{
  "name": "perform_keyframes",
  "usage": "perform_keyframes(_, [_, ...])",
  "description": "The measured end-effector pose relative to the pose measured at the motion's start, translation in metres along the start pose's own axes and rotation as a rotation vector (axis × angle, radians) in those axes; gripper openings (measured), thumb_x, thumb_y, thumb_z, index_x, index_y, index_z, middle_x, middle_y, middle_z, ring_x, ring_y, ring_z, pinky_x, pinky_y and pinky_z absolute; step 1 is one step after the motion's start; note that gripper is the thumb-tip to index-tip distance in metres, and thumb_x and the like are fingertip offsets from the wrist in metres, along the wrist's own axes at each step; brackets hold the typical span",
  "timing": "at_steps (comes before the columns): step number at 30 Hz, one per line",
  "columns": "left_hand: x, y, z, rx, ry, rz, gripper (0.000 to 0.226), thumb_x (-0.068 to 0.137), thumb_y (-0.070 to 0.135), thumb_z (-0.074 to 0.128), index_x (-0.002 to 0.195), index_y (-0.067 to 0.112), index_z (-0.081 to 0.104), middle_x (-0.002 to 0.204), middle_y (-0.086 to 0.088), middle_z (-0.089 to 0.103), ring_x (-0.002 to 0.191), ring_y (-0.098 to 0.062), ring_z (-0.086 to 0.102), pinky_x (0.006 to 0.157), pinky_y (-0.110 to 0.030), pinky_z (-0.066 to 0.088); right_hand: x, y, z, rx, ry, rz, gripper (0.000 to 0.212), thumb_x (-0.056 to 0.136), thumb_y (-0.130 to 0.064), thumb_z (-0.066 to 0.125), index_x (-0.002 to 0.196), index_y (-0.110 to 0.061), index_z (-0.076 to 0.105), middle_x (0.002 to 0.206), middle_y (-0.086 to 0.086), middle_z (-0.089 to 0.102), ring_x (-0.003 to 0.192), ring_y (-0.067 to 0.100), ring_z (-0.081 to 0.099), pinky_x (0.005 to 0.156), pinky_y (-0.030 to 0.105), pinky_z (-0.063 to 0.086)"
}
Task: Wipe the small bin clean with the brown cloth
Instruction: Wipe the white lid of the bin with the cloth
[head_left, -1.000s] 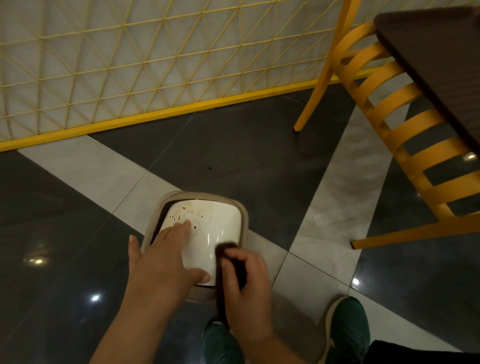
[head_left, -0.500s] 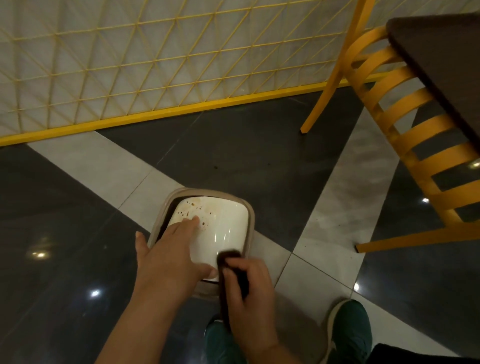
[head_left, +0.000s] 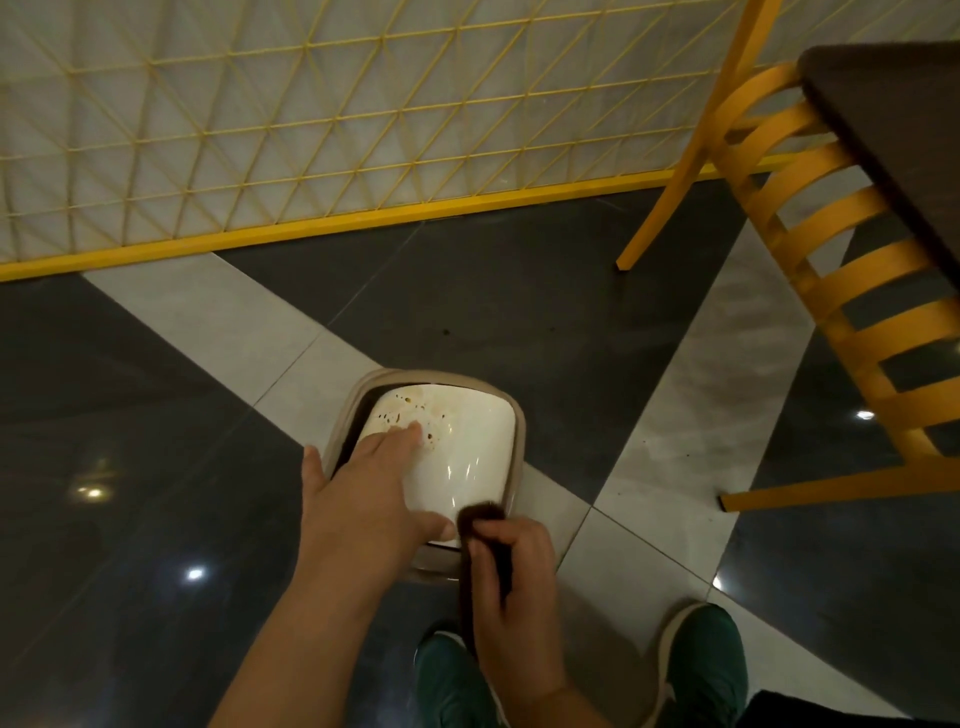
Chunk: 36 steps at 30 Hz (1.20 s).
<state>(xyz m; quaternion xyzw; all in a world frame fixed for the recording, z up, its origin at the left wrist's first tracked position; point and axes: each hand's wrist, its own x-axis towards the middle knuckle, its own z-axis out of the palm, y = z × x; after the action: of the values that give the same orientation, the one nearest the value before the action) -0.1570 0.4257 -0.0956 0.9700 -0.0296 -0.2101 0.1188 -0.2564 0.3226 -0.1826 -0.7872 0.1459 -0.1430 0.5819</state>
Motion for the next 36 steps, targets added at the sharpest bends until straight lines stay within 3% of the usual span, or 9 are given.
perform_keyframes(5, [0.0,0.001,-0.001,0.021,-0.011,-0.021,0.095,0.071,0.051,0.074,0.147,0.039,0.018,0.152,0.014,0.027,0.139,-0.009,0.031,0.115,-0.049,-0.014,0.064,-0.02,-0.004,-0.102,-0.045,0.03,0.026,0.091,-0.023,0.059,0.095,-0.049,0.055,0.103,-0.029,0.049,0.102,-0.005,0.052,0.083,0.009,0.042])
perform_keyframes(8, [0.001,0.003,-0.001,0.029,-0.004,-0.015,0.09,0.073,0.052,0.07,0.146,0.039,0.018,0.152,0.015,0.026,0.138,-0.006,0.032,0.115,-0.049,-0.014,0.044,-0.014,-0.005,-0.178,-0.119,-0.121,0.019,0.088,-0.032,0.057,0.103,-0.044,0.06,0.106,-0.028,0.051,0.104,-0.002,0.052,0.088,0.011,0.042])
perform_keyframes(12, [0.001,0.0,0.0,0.026,-0.013,-0.016,0.09,0.072,0.053,0.071,0.145,0.04,0.018,0.151,0.016,0.027,0.139,-0.007,0.029,0.113,-0.049,-0.016,0.018,0.006,-0.015,-0.177,-0.153,-0.079,0.022,0.085,-0.042,0.052,0.101,-0.058,0.054,0.108,-0.03,0.052,0.106,-0.004,0.052,0.089,0.008,0.041])
perform_keyframes(16, [0.004,-0.002,0.001,0.047,-0.012,-0.013,0.092,0.072,0.055,0.069,0.147,0.041,0.016,0.153,0.016,0.025,0.14,-0.007,0.029,0.115,-0.052,-0.014,0.052,-0.011,-0.005,-0.272,-0.223,-0.268,0.019,0.089,-0.031,0.057,0.104,-0.032,0.067,0.103,-0.013,0.06,0.099,0.001,0.052,0.086,0.007,0.038])
perform_keyframes(18, [0.004,-0.001,0.001,0.041,-0.017,-0.014,0.093,0.072,0.055,0.068,0.147,0.041,0.015,0.153,0.017,0.024,0.139,-0.006,0.029,0.115,-0.053,-0.013,0.082,-0.02,0.0,-0.361,-0.276,-0.325,0.018,0.09,-0.029,0.059,0.105,-0.03,0.069,0.101,-0.01,0.059,0.098,0.003,0.049,0.084,0.007,0.036])
perform_keyframes(23, [0.004,0.001,0.0,0.053,-0.058,-0.037,0.097,0.073,0.055,0.069,0.149,0.04,0.01,0.155,0.016,0.018,0.142,-0.009,0.025,0.115,-0.054,-0.014,0.109,-0.024,-0.001,-0.171,-0.039,0.063,0.017,0.092,-0.026,0.059,0.101,-0.04,0.062,0.103,-0.022,0.051,0.099,-0.004,0.052,0.091,0.019,0.047])
perform_keyframes(28, [0.003,-0.001,0.001,0.074,-0.042,-0.028,0.093,0.077,0.053,0.065,0.15,0.04,0.008,0.157,0.015,0.015,0.143,-0.007,0.022,0.114,-0.054,-0.015,0.028,-0.017,-0.006,-0.193,-0.125,-0.14,0.017,0.086,-0.031,0.057,0.1,-0.035,0.066,0.106,-0.023,0.055,0.102,-0.005,0.053,0.086,0.006,0.04])
perform_keyframes(31, [0.003,0.0,0.001,0.067,-0.06,-0.034,0.093,0.078,0.053,0.065,0.15,0.04,0.009,0.158,0.015,0.014,0.144,-0.008,0.02,0.114,-0.055,-0.015,0.057,-0.016,-0.003,-0.266,-0.216,-0.224,0.018,0.088,-0.032,0.056,0.102,-0.031,0.068,0.1,-0.016,0.058,0.096,-0.003,0.053,0.083,0.007,0.039])
perform_keyframes(36, [0.003,0.002,-0.001,0.058,-0.08,-0.048,0.097,0.074,0.054,0.069,0.149,0.039,0.009,0.156,0.014,0.018,0.144,-0.012,0.022,0.115,-0.056,-0.012,0.118,-0.024,-0.001,-0.21,-0.096,0.03,0.017,0.092,-0.026,0.058,0.1,-0.041,0.062,0.098,-0.026,0.048,0.096,-0.004,0.052,0.081,0.009,0.038])
